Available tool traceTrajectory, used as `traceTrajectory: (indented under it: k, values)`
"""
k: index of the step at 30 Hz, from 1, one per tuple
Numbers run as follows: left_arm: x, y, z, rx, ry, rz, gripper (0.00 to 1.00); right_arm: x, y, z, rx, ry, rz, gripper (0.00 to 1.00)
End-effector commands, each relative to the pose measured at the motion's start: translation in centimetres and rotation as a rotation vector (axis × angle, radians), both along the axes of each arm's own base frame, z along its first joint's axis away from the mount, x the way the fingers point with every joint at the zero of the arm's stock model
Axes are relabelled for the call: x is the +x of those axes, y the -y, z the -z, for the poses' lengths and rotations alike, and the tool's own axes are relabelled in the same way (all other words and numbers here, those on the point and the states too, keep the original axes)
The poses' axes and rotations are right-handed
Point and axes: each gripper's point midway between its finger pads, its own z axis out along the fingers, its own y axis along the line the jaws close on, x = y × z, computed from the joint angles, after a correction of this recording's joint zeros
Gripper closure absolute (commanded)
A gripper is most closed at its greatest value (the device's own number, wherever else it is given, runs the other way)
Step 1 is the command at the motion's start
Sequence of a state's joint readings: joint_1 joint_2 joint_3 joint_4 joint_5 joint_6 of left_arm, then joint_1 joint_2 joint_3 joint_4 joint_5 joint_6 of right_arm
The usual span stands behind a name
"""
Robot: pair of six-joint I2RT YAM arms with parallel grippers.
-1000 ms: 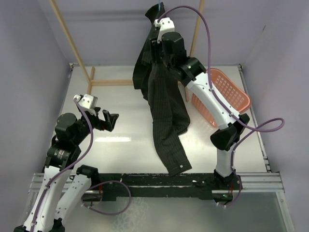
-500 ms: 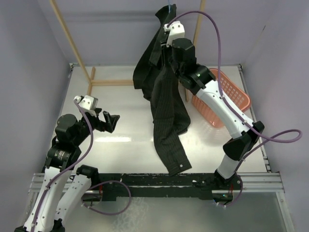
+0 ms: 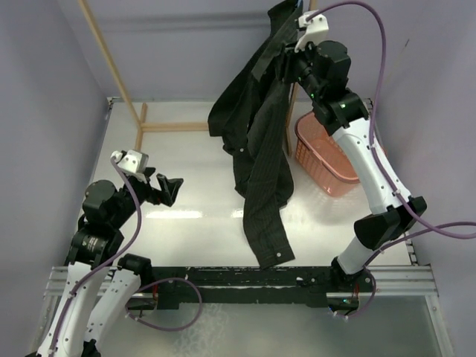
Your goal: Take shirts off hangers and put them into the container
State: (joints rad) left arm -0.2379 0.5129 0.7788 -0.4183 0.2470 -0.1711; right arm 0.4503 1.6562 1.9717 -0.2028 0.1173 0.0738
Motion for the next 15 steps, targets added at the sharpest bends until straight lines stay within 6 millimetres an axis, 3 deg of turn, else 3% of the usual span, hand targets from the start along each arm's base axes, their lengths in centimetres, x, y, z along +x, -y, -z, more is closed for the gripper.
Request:
traceTrajectory:
  k: [1, 3, 12, 15]
  values:
    - [-0.1, 0.0, -1.3, -0.002, 0.073, 0.006, 0.02, -2.5, -1.6, -6.5, 0.041, 0.189, -0.218, 1.0]
    - [-0.1, -0.1, -1.3, -0.002, 0.074, 0.005, 0.02, -3.3, -2.4, -7.1, 0.015, 0.216, -0.287, 1.0]
    - [0.0, 0.0, -1.3, 0.002, 0.071, 0.006, 0.03, -4.7, -2.5, -8.3, -0.089, 0.282, -0.338, 1.0]
    - [0.2, -0.3, -1.4, 0.006, 0.074, -0.01, 0.03, -6.2, -3.3, -8.5, -0.113, 0.294, -0.416, 1.0]
